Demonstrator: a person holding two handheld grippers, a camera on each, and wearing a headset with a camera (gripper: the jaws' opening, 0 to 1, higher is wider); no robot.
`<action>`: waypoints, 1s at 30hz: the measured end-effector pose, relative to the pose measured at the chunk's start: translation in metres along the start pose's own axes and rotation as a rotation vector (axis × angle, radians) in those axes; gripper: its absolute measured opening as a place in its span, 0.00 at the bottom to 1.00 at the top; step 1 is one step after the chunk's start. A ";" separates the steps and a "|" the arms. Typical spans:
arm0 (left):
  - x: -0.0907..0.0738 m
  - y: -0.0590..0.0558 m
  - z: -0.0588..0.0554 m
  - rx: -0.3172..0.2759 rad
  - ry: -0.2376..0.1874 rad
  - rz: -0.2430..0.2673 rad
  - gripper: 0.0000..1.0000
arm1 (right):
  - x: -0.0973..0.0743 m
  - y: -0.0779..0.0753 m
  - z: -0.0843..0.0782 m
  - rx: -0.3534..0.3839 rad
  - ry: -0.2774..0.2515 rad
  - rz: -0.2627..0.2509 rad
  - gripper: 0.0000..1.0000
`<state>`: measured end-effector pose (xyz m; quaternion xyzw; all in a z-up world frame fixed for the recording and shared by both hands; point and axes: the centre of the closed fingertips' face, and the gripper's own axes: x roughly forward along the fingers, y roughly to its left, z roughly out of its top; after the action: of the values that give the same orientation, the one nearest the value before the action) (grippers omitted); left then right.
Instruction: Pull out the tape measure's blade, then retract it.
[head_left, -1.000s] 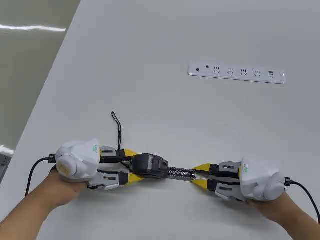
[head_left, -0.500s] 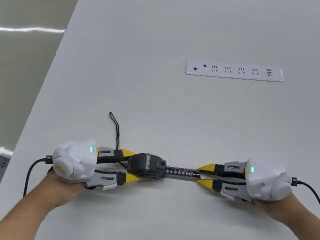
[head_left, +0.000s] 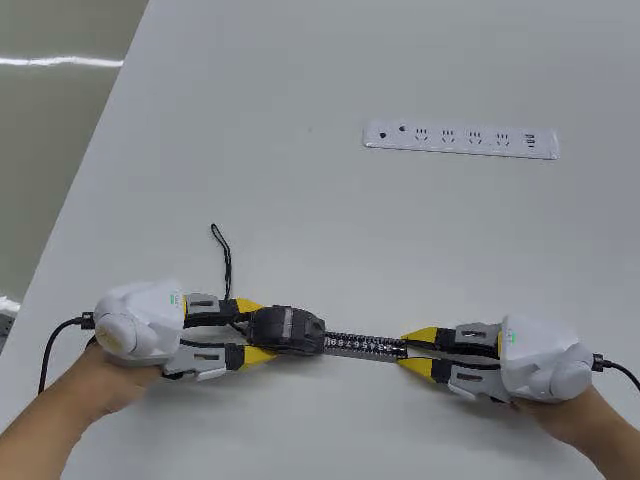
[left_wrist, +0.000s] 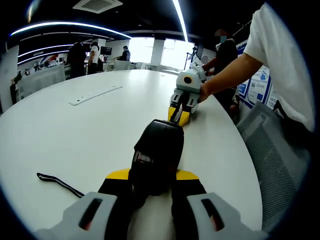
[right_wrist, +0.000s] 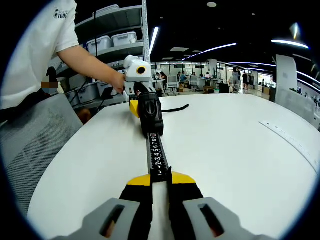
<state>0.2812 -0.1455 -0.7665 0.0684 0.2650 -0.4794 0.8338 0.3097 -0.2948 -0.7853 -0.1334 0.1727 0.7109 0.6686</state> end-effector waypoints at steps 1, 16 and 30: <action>0.000 0.000 0.000 -0.001 0.001 0.000 0.25 | 0.000 0.000 0.000 -0.001 0.001 0.001 0.08; 0.001 -0.001 0.002 -0.003 0.003 0.000 0.25 | -0.012 -0.002 -0.005 0.011 -0.004 -0.001 0.08; 0.003 -0.002 0.006 -0.006 0.009 0.004 0.25 | -0.035 -0.005 -0.015 0.032 -0.011 -0.016 0.08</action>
<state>0.2825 -0.1509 -0.7627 0.0686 0.2700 -0.4765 0.8339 0.3170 -0.3324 -0.7842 -0.1200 0.1791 0.7033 0.6774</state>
